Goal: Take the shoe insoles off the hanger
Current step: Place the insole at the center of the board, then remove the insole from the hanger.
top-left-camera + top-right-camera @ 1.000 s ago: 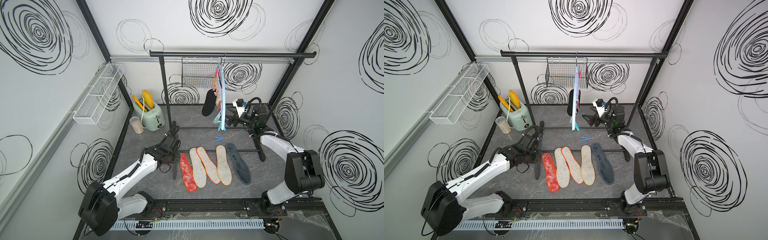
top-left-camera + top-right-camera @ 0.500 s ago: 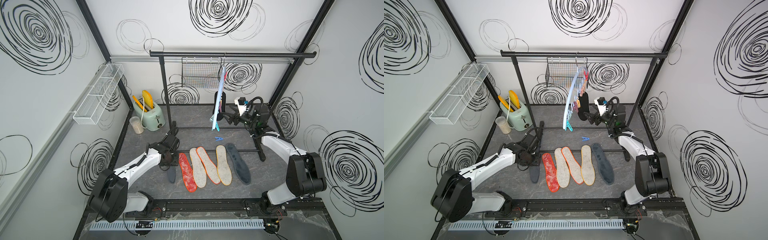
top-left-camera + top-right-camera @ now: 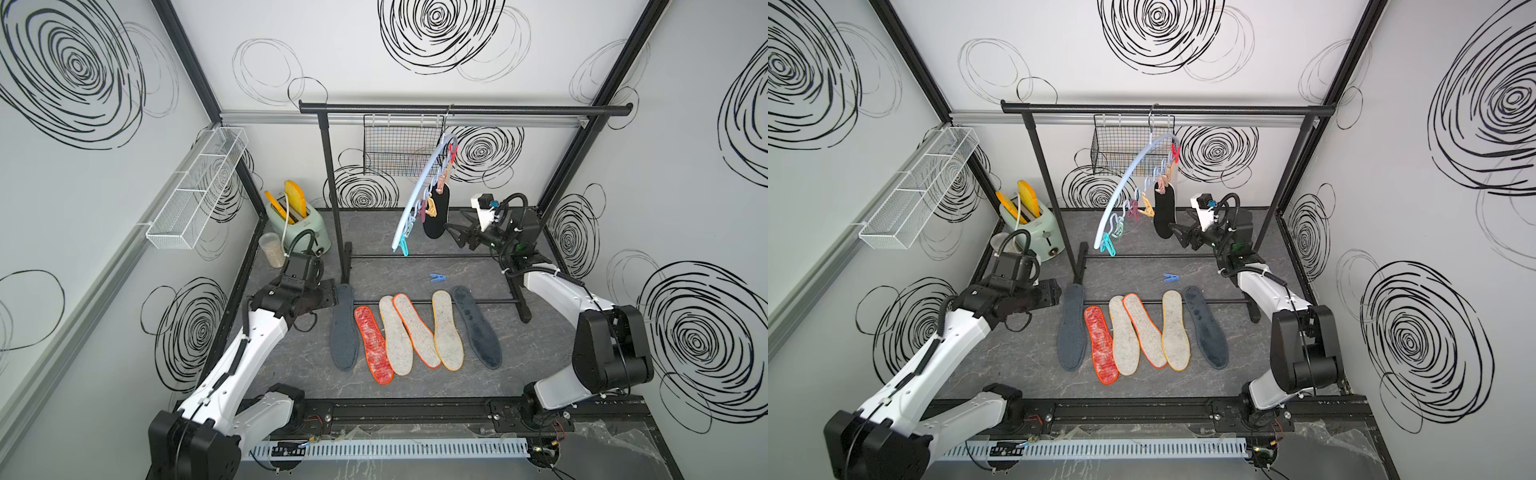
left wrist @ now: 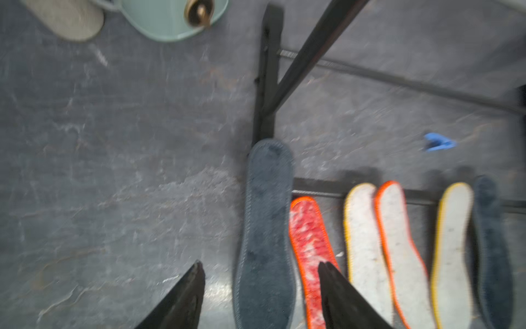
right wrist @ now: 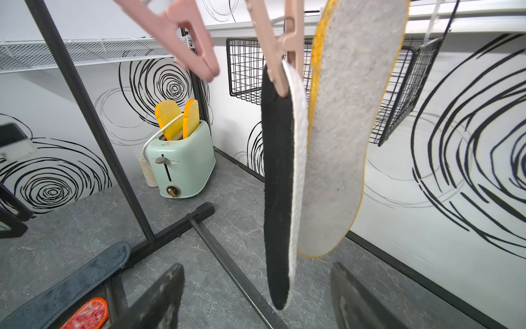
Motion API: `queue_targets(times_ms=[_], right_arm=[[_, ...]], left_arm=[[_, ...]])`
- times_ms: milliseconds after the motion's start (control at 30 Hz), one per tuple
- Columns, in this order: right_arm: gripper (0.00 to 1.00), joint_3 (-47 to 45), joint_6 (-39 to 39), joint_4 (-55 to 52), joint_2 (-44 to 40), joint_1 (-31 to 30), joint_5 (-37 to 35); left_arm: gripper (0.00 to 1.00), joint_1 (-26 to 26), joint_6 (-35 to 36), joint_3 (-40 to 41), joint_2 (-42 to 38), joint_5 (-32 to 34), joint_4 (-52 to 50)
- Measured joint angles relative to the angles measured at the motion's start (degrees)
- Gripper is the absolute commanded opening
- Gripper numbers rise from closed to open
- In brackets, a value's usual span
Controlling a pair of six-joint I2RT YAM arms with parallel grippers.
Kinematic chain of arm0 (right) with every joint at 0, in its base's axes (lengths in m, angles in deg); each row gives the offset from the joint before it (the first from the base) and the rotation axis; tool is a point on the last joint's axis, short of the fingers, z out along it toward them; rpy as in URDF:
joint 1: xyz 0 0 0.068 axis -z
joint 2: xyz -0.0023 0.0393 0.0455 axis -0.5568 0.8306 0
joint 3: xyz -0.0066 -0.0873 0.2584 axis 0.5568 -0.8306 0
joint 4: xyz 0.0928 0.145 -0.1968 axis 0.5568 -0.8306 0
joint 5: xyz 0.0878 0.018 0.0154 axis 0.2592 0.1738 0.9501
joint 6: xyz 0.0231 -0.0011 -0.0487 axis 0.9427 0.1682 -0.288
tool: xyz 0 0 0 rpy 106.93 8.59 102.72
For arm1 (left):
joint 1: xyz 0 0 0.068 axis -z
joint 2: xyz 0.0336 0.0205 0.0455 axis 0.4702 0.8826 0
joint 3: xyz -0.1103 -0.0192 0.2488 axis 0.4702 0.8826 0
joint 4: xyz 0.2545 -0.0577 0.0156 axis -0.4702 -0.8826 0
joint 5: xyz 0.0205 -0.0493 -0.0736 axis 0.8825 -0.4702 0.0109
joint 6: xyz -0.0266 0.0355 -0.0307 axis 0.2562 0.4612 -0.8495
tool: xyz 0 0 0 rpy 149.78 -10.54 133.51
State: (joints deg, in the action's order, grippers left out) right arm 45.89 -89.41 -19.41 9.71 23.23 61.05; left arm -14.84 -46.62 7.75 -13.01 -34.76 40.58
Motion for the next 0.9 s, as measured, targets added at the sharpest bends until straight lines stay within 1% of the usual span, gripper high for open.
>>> queue_targets(times_ms=[67,133,167,233,300,367,533,667,767,900], right_arm=[[0.80,0.0,0.4,0.0,0.0,0.0,0.1],[0.80,0.0,0.6,0.1,0.0,0.0,0.3],[0.80,0.0,0.7,0.0,-0.1,0.0,0.3],[0.80,0.0,0.7,0.0,-0.3,0.1,0.2],[0.80,0.5,0.8,-0.2,-0.8,0.2,0.0],[0.80,1.4,0.8,-0.7,-1.4,0.4,-0.5],[0.80,1.7,1.1,-1.4,-5.8,0.9,-3.8],[0.80,0.9,1.3,-1.3,-9.8,1.8,-7.0],[0.80,0.3,2.0,-1.4,-11.1,3.5,-9.1],[0.80,-1.8,3.6,-1.2,-11.8,5.9,-10.5]], left_arm=[[0.66,0.7,-1.1,2.7,-4.4,-4.8,8.1],[0.66,2.3,-2.9,6.4,-7.2,-9.3,17.5],[0.66,3.4,-3.3,7.8,-7.6,-11.2,21.9],[0.66,6.3,-3.3,8.8,-5.9,-13.9,29.2],[0.66,9.3,-2.5,8.7,-1.5,-16.3,36.7],[0.67,11.1,-2.0,8.3,3.4,-18.3,42.4],[0.70,13.7,0.8,4.4,16.2,-21.2,54.3],[0.72,14.3,4.4,-3.0,26.9,-24.0,62.5],[0.73,14.1,7.0,-8.8,34.0,-27.0,67.4],[0.74,13.7,10.8,-20.2,43.9,-30.4,68.2]])
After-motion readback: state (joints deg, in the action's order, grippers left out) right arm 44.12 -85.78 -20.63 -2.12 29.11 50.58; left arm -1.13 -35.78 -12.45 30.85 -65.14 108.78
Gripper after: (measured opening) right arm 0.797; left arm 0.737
